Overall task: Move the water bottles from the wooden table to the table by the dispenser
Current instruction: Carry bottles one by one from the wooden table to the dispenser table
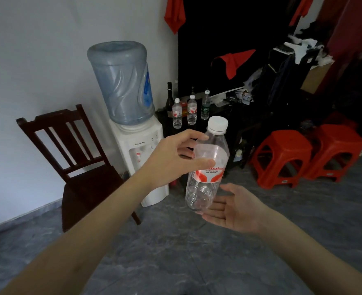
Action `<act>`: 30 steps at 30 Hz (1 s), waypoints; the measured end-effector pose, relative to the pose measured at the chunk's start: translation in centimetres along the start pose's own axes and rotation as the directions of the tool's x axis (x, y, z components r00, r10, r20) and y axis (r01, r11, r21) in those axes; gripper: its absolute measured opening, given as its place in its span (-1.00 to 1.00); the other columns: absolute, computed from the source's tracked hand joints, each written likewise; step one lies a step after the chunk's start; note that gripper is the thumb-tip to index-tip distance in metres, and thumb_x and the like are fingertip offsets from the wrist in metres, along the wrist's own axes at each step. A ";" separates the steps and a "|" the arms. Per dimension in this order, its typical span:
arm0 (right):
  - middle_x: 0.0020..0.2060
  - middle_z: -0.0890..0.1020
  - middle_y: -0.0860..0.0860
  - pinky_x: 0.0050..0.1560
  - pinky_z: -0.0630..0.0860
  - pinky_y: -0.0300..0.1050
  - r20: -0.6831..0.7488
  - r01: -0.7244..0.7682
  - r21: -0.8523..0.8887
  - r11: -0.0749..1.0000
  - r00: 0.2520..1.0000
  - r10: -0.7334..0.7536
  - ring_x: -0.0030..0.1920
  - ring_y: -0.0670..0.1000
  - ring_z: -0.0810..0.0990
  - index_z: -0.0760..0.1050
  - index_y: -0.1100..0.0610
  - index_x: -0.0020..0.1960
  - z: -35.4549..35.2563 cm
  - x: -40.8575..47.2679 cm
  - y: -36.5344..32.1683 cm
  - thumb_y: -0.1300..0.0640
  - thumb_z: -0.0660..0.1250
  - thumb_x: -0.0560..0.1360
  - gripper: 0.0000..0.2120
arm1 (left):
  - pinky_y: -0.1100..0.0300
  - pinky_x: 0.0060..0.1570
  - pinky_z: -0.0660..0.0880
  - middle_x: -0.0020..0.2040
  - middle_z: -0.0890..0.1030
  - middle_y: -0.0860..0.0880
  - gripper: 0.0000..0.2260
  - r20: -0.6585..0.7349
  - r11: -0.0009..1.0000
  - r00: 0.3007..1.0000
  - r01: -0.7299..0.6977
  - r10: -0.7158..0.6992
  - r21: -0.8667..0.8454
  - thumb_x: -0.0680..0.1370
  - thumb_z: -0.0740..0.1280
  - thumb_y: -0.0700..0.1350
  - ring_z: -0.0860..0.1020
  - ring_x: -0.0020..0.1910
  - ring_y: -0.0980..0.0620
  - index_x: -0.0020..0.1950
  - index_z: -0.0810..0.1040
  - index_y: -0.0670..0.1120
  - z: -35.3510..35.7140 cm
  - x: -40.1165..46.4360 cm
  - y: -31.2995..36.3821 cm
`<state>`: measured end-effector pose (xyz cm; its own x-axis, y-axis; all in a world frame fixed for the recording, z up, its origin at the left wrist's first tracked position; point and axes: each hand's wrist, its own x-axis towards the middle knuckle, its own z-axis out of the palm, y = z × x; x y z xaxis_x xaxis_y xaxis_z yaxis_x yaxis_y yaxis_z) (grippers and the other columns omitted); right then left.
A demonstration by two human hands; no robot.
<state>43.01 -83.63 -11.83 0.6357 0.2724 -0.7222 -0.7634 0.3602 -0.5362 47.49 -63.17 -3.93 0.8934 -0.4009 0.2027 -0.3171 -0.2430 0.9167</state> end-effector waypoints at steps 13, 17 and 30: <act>0.15 0.65 0.30 0.03 0.58 0.08 -0.030 0.032 0.029 0.999 0.999 -0.031 0.19 0.24 0.62 0.46 0.36 0.29 -1.3 8.7 -11.0 -0.04 0.13 0.64 -0.51 | 0.30 -0.04 0.59 0.07 0.68 0.12 -0.57 -0.073 0.999 0.997 0.007 -0.003 0.053 0.44 0.60 -0.02 0.69 -0.02 0.10 0.26 0.57 0.05 -2.4 13.6 -5.2; 0.14 0.66 0.29 0.08 0.56 0.09 -0.029 0.021 0.049 0.999 0.999 -0.019 0.19 0.23 0.62 0.47 0.36 0.29 -4.2 11.4 -14.7 -0.04 0.14 0.64 -0.51 | 0.19 0.04 0.64 0.10 0.69 0.07 -0.58 -0.047 0.998 0.998 0.033 -0.030 0.059 0.44 0.60 -0.03 0.70 0.01 0.07 0.24 0.55 0.07 -0.9 18.2 -6.9; 0.11 0.66 0.31 0.03 0.63 0.12 0.055 -0.041 0.098 0.994 0.998 0.035 0.05 0.24 0.70 0.49 0.37 0.25 -15.9 20.7 -31.6 -0.01 0.12 0.64 -0.53 | 0.06 0.09 0.65 0.12 0.71 0.12 -0.57 -0.048 0.989 0.991 0.125 -0.122 0.083 0.35 0.62 0.13 0.71 0.05 0.04 0.15 0.56 0.17 5.3 38.5 -9.7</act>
<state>78.48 -103.58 -16.84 0.6137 0.3335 -0.7156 -0.7737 0.4345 -0.4611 83.23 -80.93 -6.85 0.9394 -0.3259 0.1060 -0.2282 -0.3640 0.9030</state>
